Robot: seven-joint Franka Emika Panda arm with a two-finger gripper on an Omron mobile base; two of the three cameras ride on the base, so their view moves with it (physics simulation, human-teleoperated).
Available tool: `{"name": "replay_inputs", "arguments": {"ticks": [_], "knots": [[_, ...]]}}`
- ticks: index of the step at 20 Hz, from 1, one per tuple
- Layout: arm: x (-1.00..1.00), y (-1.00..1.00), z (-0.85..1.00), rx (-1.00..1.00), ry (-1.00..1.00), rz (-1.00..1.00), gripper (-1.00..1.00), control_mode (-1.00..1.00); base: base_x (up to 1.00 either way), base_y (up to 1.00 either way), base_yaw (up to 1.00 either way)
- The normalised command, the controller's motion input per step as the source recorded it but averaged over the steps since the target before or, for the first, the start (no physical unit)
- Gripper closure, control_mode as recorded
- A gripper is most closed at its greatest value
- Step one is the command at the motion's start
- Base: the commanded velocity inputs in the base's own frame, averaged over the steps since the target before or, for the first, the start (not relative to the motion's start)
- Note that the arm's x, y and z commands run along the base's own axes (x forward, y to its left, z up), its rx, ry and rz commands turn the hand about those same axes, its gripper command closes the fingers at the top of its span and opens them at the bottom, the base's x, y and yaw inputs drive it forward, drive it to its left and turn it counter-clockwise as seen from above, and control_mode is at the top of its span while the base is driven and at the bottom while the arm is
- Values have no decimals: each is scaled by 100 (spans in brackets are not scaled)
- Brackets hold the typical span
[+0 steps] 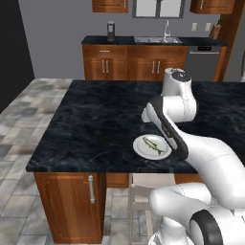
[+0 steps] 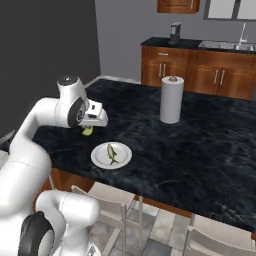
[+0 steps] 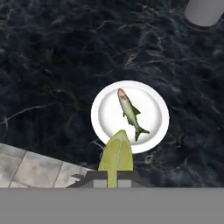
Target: Take the lemon wedge from the fridge and place it on the plate with fish on the dining counter.
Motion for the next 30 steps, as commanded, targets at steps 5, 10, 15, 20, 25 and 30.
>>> {"name": "replay_inputs", "arguments": {"ticks": [5,10,15,20,25,30], "knots": [[94,1,-36,1,6,6,100,-100,0,0,0],[42,9,-45,0,18,9,100,-100,0,0,0],[2,13,-53,-1,19,11,100,-100,0,0,0],[2,1,-44,-2,6,9,100,-100,0,0,0],[0,0,-50,-5,0,7,100,-100,0,0,0],[0,-8,-26,-3,-1,5,100,-100,0,0,0]]}}
